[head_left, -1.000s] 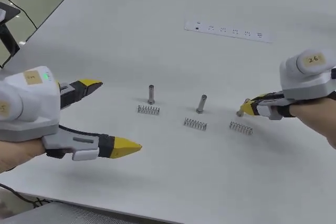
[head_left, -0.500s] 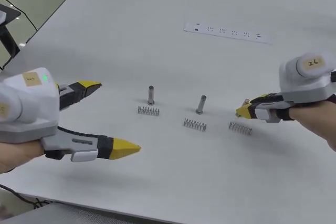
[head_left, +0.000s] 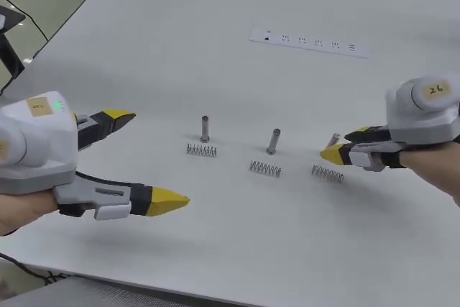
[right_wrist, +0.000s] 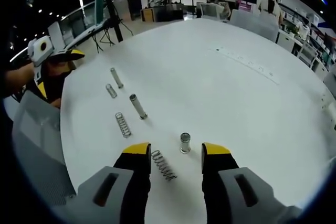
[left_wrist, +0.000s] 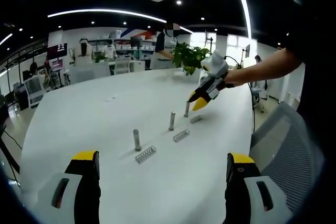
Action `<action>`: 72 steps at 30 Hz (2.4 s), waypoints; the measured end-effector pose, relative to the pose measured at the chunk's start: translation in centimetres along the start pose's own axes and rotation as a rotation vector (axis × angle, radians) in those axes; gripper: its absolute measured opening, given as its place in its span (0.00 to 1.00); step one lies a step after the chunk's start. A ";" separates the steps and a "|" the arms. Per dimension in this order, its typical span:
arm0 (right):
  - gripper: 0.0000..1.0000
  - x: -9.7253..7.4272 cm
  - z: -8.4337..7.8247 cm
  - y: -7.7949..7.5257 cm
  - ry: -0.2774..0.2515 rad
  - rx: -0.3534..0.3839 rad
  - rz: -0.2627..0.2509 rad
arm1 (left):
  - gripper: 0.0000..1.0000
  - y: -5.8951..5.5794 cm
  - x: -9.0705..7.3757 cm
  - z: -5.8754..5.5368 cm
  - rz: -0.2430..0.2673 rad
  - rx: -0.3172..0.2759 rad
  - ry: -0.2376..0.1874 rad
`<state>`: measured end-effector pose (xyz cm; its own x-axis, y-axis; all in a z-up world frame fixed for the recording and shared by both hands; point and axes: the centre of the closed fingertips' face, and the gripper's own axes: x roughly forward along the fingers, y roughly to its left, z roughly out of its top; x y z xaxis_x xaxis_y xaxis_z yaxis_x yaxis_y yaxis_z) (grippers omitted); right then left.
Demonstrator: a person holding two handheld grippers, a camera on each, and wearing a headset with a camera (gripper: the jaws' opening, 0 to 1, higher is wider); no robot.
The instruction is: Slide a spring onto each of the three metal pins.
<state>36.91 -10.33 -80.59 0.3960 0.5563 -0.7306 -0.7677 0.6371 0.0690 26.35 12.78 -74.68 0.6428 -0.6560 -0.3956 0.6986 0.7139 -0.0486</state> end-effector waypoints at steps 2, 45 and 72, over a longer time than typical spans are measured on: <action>0.37 -0.1 -0.2 0.1 0.000 -0.001 0.003 | 0.98 0.0 0.0 0.0 0.002 0.001 -0.002; 0.45 -1.6 -1.4 2.5 -0.014 -0.072 0.054 | 0.98 -0.2 -0.3 -0.6 0.003 -0.007 0.005; 0.41 -1.2 -2.6 2.7 0.068 -0.198 0.078 | 0.98 -0.1 -0.3 -0.5 0.002 -0.003 0.012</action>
<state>33.09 -10.65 -81.33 0.3018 0.5586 -0.7726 -0.8813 0.4726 -0.0026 25.92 12.99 -75.00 0.6404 -0.6517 -0.4064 0.6965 0.7158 -0.0503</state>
